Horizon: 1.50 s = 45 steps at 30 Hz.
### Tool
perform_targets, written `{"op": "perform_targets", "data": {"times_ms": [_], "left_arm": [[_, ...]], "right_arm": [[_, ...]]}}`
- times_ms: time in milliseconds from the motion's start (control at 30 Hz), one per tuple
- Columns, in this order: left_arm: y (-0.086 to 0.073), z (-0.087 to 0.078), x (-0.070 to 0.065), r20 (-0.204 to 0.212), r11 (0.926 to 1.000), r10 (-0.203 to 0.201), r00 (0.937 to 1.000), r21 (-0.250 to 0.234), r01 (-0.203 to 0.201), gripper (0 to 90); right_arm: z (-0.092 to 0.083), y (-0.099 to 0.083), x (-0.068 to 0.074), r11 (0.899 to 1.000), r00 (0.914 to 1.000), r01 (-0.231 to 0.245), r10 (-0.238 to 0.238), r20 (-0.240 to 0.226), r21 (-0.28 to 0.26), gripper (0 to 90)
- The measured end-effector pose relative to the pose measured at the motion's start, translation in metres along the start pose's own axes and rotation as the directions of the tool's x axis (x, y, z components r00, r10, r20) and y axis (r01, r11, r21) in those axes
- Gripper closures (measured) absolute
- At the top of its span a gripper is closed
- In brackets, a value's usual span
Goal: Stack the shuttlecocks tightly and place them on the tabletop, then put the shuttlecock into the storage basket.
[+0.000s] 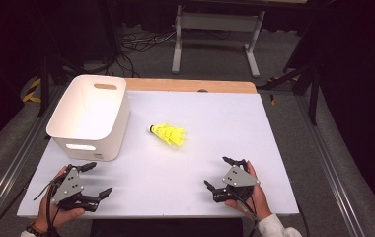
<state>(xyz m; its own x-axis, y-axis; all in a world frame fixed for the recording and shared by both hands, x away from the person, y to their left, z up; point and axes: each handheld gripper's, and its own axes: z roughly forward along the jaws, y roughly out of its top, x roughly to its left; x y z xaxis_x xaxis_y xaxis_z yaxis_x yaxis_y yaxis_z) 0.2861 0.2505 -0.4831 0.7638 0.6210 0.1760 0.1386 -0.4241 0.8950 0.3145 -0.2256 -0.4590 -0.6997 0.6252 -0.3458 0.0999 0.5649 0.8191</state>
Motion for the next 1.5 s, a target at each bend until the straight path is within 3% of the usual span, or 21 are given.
{"op": "perform_targets", "data": {"times_ms": [200,567,733,1033,1233,1267,1400,1500], "left_arm": [[0.000,-0.002,-0.003,-0.005,1.0000,0.001,1.0000,0.007,-0.001,7.5],[0.000,0.001,-0.001,-0.006,0.9999,-0.009,0.9999,0.012,0.009,7.6],[0.003,0.005,-0.002,0.002,0.9998,0.011,0.9999,0.019,-0.011,7.5],[0.004,0.008,-0.001,0.023,0.9997,0.015,0.9996,0.017,-0.016,7.8],[0.005,0.010,-0.003,0.033,0.9993,0.031,0.9990,0.023,-0.031,7.8],[0.005,0.010,-0.004,0.036,0.9993,0.026,0.9990,0.025,-0.027,7.8],[0.005,0.010,-0.004,0.039,0.9994,0.025,0.9989,0.023,-0.026,7.9],[0.005,0.010,-0.004,0.039,0.9989,0.035,0.9986,0.030,-0.036,8.2]], "right_arm": [[0.007,0.006,0.002,1.000,1.0000,0.003,-0.003,-0.001,-0.002,5.3],[0.028,0.023,0.008,1.000,0.9984,0.016,-0.017,-0.054,-0.002,6.9],[0.047,0.033,0.004,0.999,0.9951,-0.036,0.037,-0.092,0.021,6.7],[0.083,0.052,0.006,0.997,0.9864,-0.066,0.073,-0.148,0.047,6.8],[0.113,0.068,0.006,0.989,0.9764,-0.107,0.123,-0.177,0.100,7.6],[0.121,0.072,0.005,0.985,0.9713,-0.129,0.149,-0.186,0.115,8.8],[0.136,0.074,0.004,0.976,0.9616,-0.163,0.190,-0.198,0.144,11.5],[0.141,0.075,0.004,0.973,0.9589,-0.174,0.202,-0.199,0.149,13.2]]}}
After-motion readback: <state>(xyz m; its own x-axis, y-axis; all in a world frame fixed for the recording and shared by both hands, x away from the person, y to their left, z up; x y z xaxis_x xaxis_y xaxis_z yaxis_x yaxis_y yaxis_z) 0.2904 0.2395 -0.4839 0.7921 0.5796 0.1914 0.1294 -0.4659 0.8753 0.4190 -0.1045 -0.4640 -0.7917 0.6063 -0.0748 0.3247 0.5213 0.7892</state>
